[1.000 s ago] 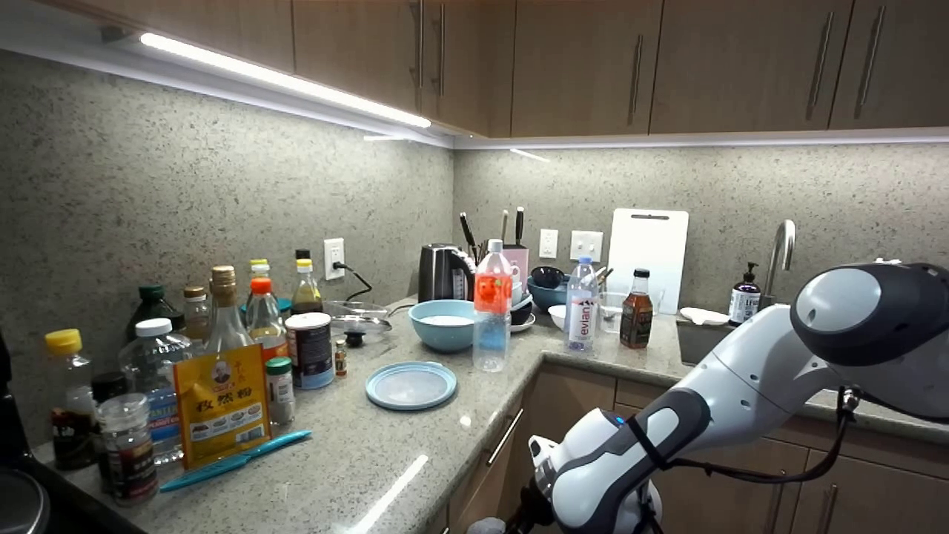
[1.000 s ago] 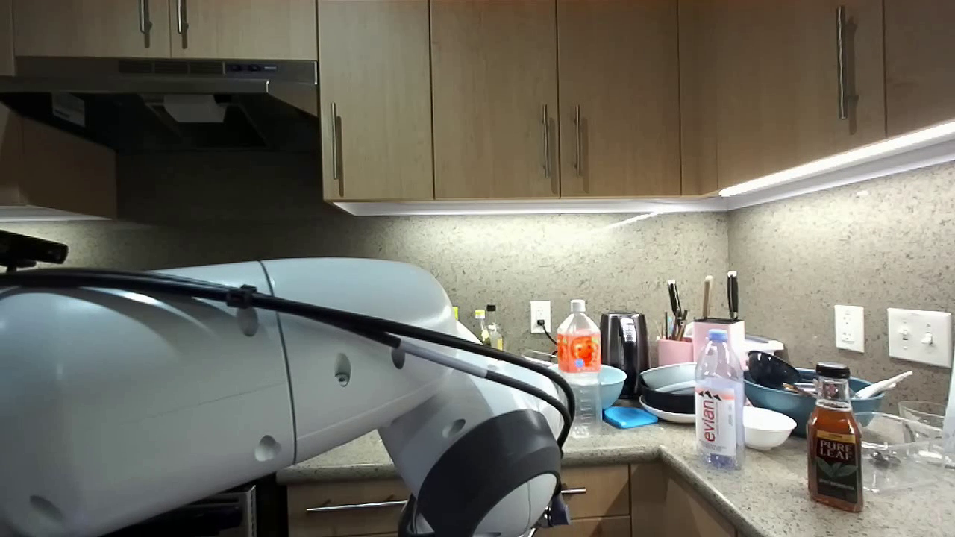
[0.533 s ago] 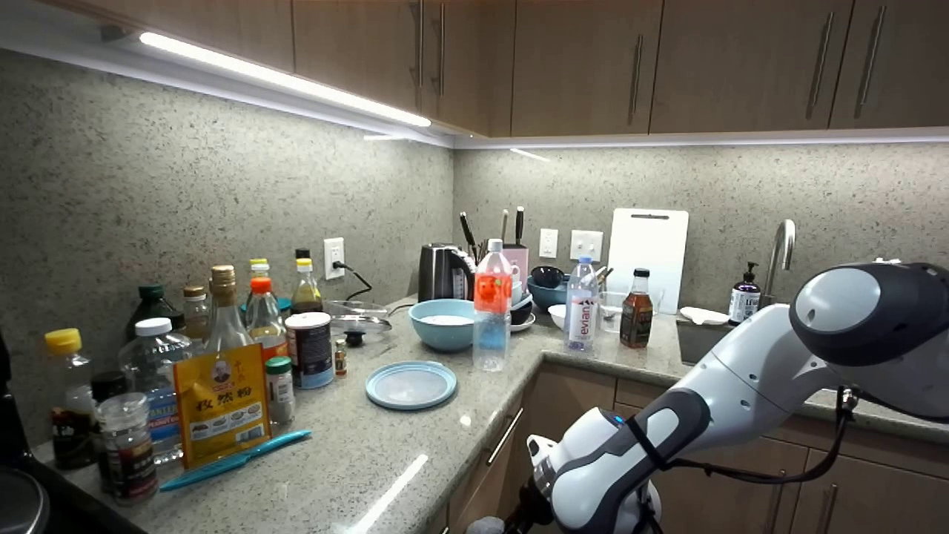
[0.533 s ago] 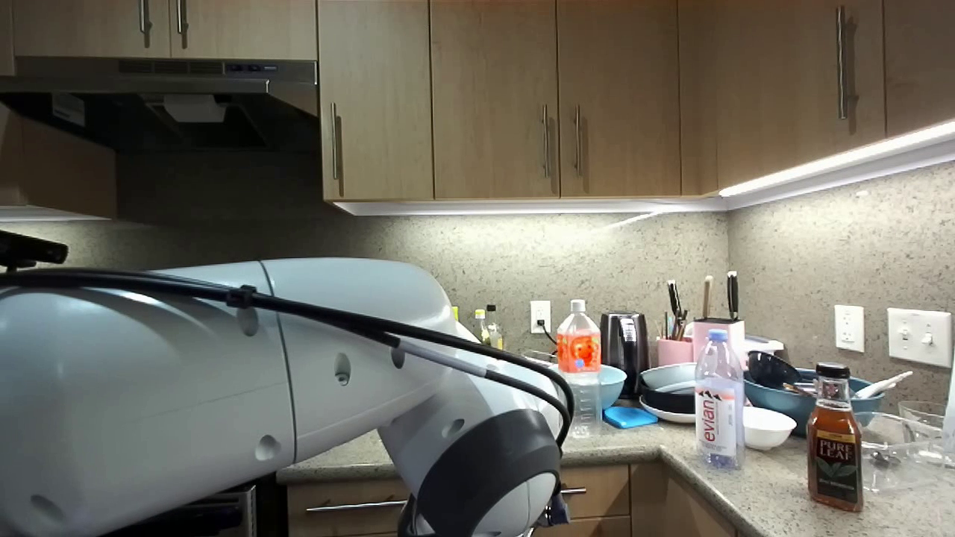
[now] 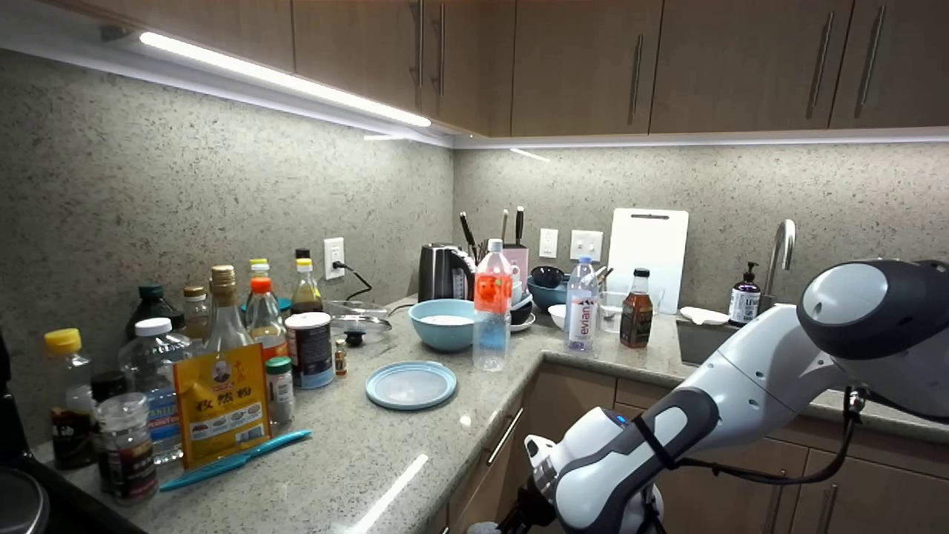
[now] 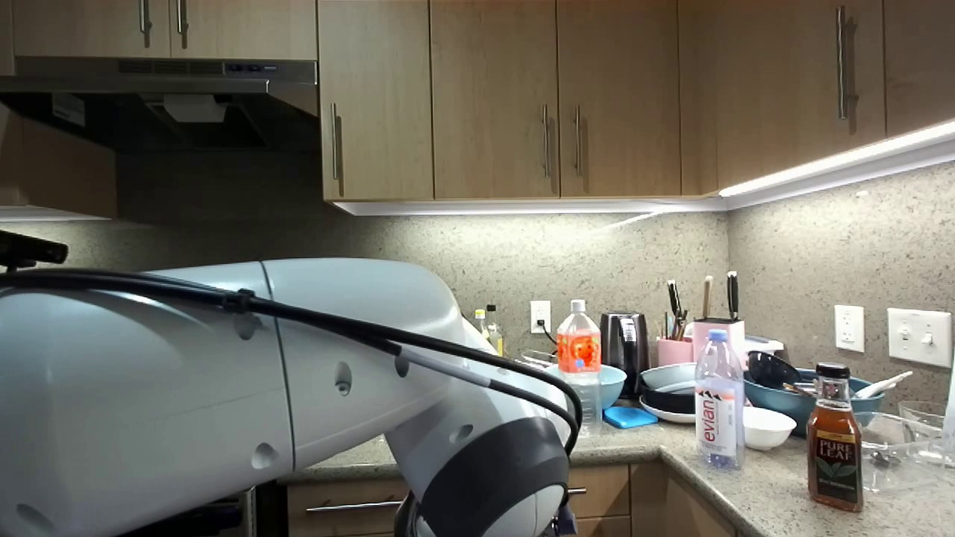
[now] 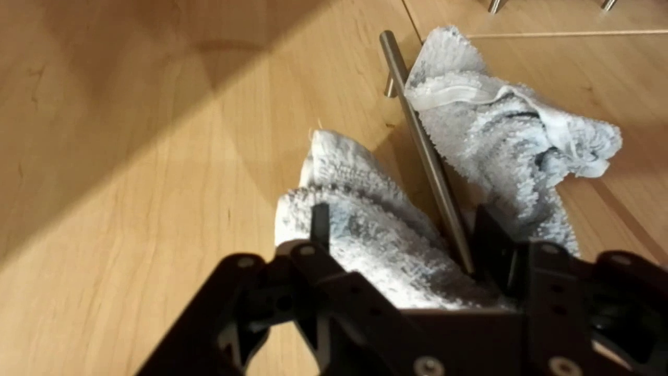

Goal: Pick the rag on the handle of the cabinet door and put it on the counter

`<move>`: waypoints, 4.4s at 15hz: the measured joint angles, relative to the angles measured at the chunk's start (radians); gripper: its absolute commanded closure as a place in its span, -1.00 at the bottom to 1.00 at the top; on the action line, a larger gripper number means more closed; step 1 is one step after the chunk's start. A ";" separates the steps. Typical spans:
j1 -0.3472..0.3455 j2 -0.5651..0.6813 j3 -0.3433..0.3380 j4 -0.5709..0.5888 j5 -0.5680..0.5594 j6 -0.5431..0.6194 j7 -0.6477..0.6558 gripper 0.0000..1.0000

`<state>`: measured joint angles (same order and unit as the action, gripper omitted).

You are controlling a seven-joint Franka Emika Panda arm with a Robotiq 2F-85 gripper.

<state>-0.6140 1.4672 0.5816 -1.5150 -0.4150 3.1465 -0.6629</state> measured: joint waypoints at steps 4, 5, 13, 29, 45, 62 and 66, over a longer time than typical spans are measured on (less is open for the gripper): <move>-0.071 0.000 0.059 -0.077 -0.018 0.000 -0.081 0.71; -0.091 0.001 0.074 -0.099 -0.014 0.000 -0.106 0.83; -0.240 0.001 0.210 -0.261 0.166 0.009 -0.175 0.86; -0.126 -0.213 0.149 -0.309 0.173 0.328 0.311 0.87; 0.380 -0.885 -0.200 -0.631 0.592 -0.194 0.775 0.87; 1.343 -0.955 -1.116 -0.671 0.575 0.324 1.132 0.88; 1.291 -0.953 -0.974 -0.514 0.545 0.312 1.124 0.88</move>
<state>0.6772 0.5146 -0.3928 -2.0292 0.1297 3.4585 0.4609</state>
